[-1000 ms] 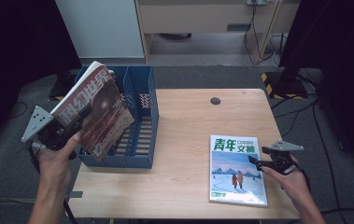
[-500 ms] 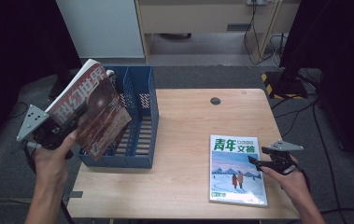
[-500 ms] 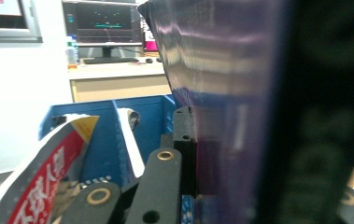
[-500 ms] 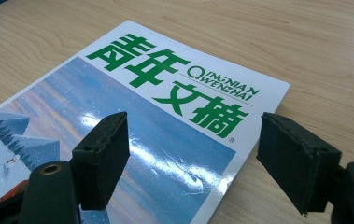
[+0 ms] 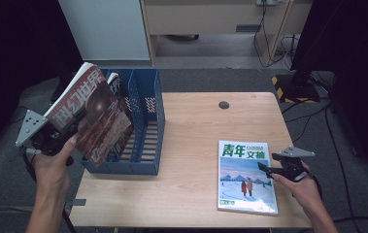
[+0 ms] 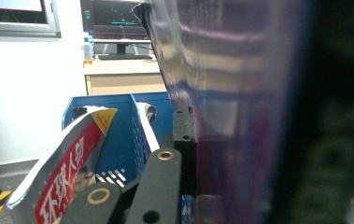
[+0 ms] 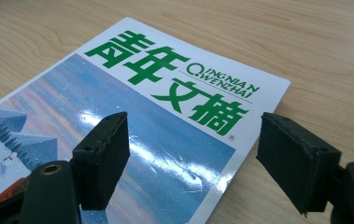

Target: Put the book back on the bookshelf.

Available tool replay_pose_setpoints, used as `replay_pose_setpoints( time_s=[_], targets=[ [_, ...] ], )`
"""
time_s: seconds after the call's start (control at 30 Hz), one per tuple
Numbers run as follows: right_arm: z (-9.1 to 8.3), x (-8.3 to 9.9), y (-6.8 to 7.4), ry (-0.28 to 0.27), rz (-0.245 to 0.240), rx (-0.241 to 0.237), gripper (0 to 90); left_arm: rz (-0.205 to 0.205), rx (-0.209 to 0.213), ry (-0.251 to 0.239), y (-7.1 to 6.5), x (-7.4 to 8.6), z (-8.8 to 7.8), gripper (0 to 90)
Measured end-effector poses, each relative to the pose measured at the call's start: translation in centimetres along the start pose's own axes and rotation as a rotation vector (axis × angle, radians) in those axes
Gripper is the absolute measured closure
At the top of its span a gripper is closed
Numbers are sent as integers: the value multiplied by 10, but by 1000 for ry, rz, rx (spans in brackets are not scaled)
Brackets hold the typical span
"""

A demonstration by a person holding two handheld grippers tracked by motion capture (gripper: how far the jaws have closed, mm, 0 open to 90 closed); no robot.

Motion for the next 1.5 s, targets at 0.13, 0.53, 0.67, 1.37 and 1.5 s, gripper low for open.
replay_pose_setpoints(
  time_s=[0.13, 0.53, 0.67, 1.37, 1.5],
  targets=[
    [0, 0, 0, -3, 3, -1, 253, 18, -19, 6, -6, 0, 7, 840],
    [-2, 0, 0, -5, 3, -6, 255, 0, -47, 18, -20, 1, 34, 841],
    [-2, 0, -1, -7, 2, -5, 255, -9, -55, 25, -22, 6, 40, 841],
    [-1, 3, -3, -3, 13, -2, 257, -17, -109, 30, -21, 27, 60, 841],
    [-1, 3, -3, 1, 13, -2, 258, -23, -110, 36, -20, 31, 62, 841]
  ],
)
Point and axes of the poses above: each handheld gripper's, and its own axes: z roughly forward along the jaws, x roughly out of its underside, y roughly to its left, the point moved 7 cm from there along z, roughly forward along the jaws, and after that the axes turned 12 degrees about -x, right-handed, at the moved point
